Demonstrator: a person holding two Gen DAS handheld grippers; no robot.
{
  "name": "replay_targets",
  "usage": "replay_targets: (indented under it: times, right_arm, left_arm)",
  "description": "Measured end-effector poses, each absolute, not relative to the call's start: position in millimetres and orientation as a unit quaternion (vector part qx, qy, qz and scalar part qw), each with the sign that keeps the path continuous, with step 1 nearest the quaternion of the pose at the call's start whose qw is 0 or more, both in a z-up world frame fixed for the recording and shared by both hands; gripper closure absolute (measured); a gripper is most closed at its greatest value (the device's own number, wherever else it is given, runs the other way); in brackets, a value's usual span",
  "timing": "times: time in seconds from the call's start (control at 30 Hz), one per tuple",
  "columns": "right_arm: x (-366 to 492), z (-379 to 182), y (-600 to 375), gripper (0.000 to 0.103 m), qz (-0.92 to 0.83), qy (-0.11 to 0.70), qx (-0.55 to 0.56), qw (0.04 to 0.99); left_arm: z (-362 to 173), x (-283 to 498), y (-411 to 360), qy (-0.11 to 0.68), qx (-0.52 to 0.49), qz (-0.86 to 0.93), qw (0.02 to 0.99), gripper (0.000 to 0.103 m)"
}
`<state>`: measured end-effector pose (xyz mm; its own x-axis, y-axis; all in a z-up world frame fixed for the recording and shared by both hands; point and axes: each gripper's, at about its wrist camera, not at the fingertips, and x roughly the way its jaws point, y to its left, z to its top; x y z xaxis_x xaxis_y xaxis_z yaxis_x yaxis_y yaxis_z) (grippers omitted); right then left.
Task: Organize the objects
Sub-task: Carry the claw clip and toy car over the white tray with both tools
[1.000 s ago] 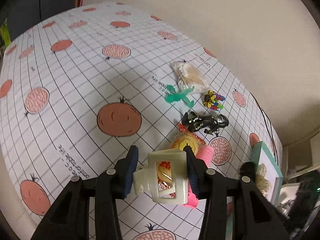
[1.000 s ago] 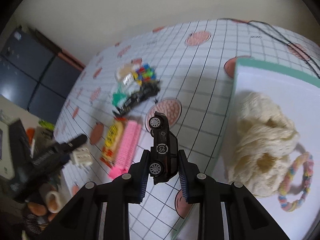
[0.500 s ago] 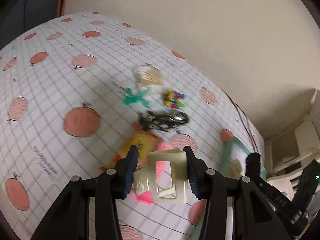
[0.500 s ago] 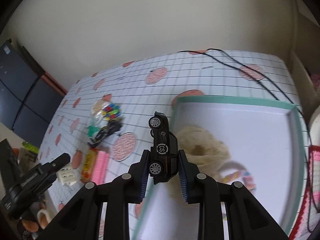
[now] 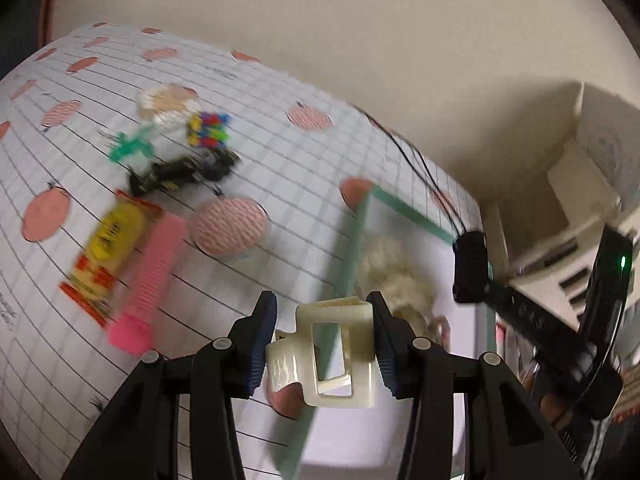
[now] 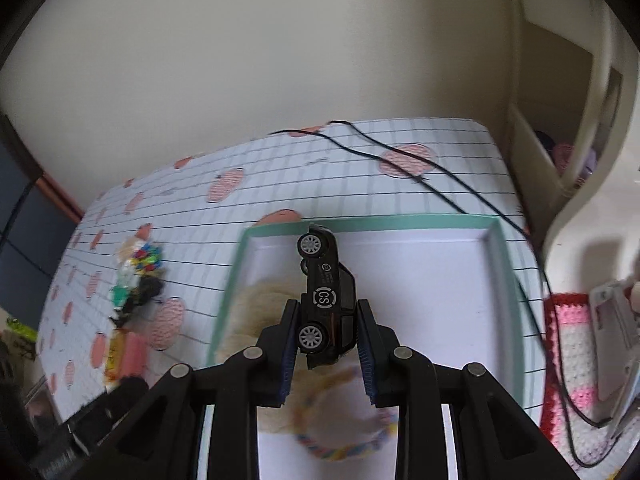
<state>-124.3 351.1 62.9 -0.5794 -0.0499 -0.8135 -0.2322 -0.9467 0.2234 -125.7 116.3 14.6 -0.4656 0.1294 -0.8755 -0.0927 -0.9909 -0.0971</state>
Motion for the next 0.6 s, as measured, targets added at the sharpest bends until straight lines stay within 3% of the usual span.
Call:
replay_targets:
  times: [0.33, 0.6]
  right_arm:
    - [-128.1, 42.7, 354.0, 0.074, 0.867, 0.144, -0.473, 0.065]
    - [-130.2, 36.1, 351.3, 0.074, 0.863, 0.138, -0.481, 0.065]
  left_arm:
    - [-21.8, -114.8, 157.2, 0.052, -0.535, 0.839, 0.086, 0.056]
    - [-28.1, -119.9, 151.5, 0.053, -0.542, 0.834, 0.082, 0.055]
